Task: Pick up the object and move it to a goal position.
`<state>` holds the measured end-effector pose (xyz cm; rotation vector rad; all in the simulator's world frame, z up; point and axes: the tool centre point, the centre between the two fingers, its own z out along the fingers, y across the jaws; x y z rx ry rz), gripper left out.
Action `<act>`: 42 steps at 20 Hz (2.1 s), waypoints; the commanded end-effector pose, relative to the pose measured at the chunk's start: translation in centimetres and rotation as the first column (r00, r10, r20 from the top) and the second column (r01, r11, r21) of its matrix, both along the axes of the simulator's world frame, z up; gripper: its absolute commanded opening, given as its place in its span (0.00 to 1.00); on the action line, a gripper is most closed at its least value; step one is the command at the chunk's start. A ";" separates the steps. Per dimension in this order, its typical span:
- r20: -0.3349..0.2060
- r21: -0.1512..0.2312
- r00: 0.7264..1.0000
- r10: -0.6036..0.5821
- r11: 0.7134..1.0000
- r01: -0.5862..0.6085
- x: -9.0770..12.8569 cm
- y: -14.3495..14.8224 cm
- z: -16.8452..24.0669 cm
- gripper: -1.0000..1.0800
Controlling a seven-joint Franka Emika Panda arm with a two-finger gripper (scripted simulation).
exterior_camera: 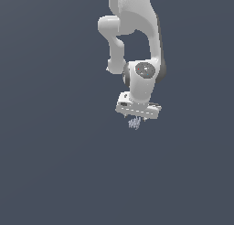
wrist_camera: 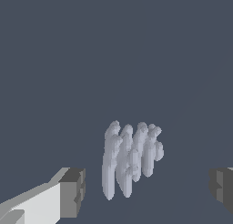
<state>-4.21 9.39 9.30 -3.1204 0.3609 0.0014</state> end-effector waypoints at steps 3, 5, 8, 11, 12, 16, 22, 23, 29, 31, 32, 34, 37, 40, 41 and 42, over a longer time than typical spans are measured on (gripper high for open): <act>0.001 -0.001 1.000 -0.014 1.000 0.014 -0.2 0.1 -0.2 0.96; 0.000 0.000 1.000 -0.010 1.000 0.010 -0.1 0.1 -0.2 0.96; 0.000 0.000 1.000 -0.010 1.000 0.010 -0.2 0.1 -0.7 0.96; 0.000 0.000 1.000 -0.011 1.000 0.011 -0.2 0.1 -1.8 0.96; 0.001 0.000 1.000 -0.012 1.000 0.012 -0.2 0.1 -2.3 0.96; 0.001 -0.001 1.000 -0.013 1.000 0.013 -0.3 0.1 -4.2 0.96; 0.001 -0.001 1.000 -0.014 1.000 0.014 -0.2 0.1 -5.2 0.96; 0.001 -0.001 1.000 -0.014 1.000 0.014 -0.2 0.1 -5.2 0.00; 0.001 -0.001 1.000 -0.014 1.000 0.014 -0.2 0.1 -5.2 0.00; 0.001 -0.001 1.000 -0.014 1.000 0.014 -0.2 0.1 -5.2 0.00; 0.001 -0.001 1.000 -0.014 1.000 0.014 -0.2 0.1 -5.2 0.00; 0.002 0.000 1.000 -0.014 1.000 0.014 -0.1 0.1 -5.1 0.00; 0.002 0.000 1.000 -0.014 1.000 0.014 0.1 -0.2 -4.8 0.00; 0.002 0.000 1.000 -0.014 1.000 0.014 0.8 -0.8 -4.1 0.00; 0.002 0.000 1.000 -0.014 1.000 0.014 1.0 -1.1 -3.8 0.00; 0.002 0.000 1.000 -0.014 1.000 0.014 1.4 -1.4 -3.5 0.00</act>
